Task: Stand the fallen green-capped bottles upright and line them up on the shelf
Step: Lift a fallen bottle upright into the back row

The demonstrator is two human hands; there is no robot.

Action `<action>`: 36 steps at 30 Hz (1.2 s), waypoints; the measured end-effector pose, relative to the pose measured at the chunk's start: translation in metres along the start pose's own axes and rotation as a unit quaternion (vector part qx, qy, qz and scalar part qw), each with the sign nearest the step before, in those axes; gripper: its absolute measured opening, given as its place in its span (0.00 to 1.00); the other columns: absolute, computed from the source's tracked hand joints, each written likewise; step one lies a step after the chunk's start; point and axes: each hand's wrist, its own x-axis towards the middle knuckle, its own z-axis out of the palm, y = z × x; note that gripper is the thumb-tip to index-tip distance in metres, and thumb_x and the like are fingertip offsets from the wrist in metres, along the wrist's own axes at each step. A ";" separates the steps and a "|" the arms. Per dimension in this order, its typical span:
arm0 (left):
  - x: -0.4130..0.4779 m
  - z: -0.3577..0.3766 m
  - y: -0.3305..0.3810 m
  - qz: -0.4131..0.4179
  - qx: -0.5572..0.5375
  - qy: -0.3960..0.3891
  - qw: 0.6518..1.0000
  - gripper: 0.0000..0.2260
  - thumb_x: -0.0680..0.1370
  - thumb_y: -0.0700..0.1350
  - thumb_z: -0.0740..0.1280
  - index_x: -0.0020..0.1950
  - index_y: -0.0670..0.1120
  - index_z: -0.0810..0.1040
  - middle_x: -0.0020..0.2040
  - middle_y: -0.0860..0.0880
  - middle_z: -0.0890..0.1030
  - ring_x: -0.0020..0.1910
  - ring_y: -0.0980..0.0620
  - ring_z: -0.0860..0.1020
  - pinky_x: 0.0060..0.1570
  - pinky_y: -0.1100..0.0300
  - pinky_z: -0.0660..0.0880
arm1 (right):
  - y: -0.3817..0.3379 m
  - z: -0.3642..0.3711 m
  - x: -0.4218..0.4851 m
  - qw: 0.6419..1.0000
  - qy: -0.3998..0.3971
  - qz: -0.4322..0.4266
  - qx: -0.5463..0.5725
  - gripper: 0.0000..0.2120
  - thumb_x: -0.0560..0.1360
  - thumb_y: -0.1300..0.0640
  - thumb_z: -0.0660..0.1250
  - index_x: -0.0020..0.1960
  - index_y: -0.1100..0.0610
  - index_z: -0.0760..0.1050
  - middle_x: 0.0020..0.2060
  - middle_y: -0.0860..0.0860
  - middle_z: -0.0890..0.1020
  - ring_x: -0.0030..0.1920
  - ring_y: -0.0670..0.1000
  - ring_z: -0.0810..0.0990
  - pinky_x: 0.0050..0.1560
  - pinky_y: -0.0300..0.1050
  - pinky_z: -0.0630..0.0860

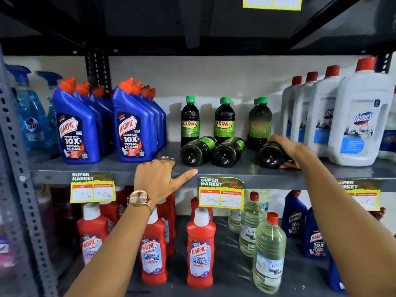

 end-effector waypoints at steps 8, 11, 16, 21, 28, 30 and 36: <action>0.000 0.002 0.000 -0.013 -0.003 0.010 1.000 0.39 0.69 0.77 0.43 0.36 0.48 0.81 0.34 0.50 0.84 0.31 0.47 0.80 0.24 0.61 0.65 | 0.006 0.010 -0.014 0.962 0.213 -0.171 0.022 0.40 0.68 0.31 0.65 0.59 0.68 0.74 0.57 0.67 0.79 0.59 0.66 0.77 0.55 0.53 0.72; -0.001 0.003 0.000 -0.012 -0.005 0.009 1.000 0.39 0.69 0.77 0.43 0.36 0.48 0.80 0.32 0.50 0.82 0.30 0.48 0.79 0.24 0.61 0.64 | 0.004 0.015 -0.018 0.956 0.189 -0.224 -0.027 0.38 0.68 0.36 0.70 0.61 0.66 0.69 0.58 0.65 0.78 0.60 0.66 0.76 0.58 0.57 0.73; 0.000 0.001 0.001 -0.012 0.001 0.005 1.000 0.38 0.69 0.77 0.43 0.34 0.48 0.78 0.31 0.52 0.80 0.30 0.50 0.78 0.23 0.62 0.59 | -0.017 0.023 -0.012 0.970 0.123 -0.206 -0.038 0.39 0.67 0.41 0.74 0.65 0.66 0.66 0.62 0.64 0.76 0.63 0.65 0.75 0.61 0.57 0.72; -0.001 0.002 0.001 -0.013 -0.002 0.004 1.000 0.39 0.68 0.77 0.41 0.38 0.48 0.79 0.38 0.52 0.83 0.35 0.50 0.80 0.26 0.60 0.69 | -0.017 0.035 -0.005 0.979 0.099 -0.171 0.047 0.35 0.68 0.47 0.74 0.66 0.65 0.66 0.63 0.63 0.77 0.63 0.63 0.75 0.62 0.53 0.73; -0.001 -0.001 0.002 -0.006 0.000 0.003 1.000 0.37 0.69 0.76 0.43 0.34 0.48 0.77 0.32 0.51 0.80 0.31 0.48 0.78 0.24 0.61 0.63 | -0.007 0.030 -0.001 0.980 0.093 -0.174 0.034 0.35 0.62 0.44 0.78 0.61 0.62 0.72 0.59 0.59 0.79 0.59 0.61 0.78 0.58 0.52 0.76; -0.001 -0.001 0.002 -0.007 -0.003 0.004 1.000 0.37 0.69 0.76 0.43 0.35 0.47 0.78 0.32 0.50 0.81 0.31 0.47 0.79 0.24 0.61 0.64 | -0.007 0.032 -0.003 0.979 0.109 -0.170 0.004 0.42 0.60 0.39 0.78 0.64 0.63 0.70 0.62 0.60 0.77 0.64 0.63 0.74 0.63 0.55 0.74; -0.001 -0.005 0.004 -0.014 -0.006 -0.013 1.000 0.38 0.69 0.76 0.42 0.36 0.48 0.78 0.30 0.50 0.80 0.30 0.48 0.78 0.24 0.61 0.64 | -0.006 0.031 0.000 0.983 0.061 -0.171 0.037 0.31 0.63 0.50 0.78 0.61 0.61 0.75 0.58 0.59 0.81 0.58 0.59 0.79 0.60 0.51 0.77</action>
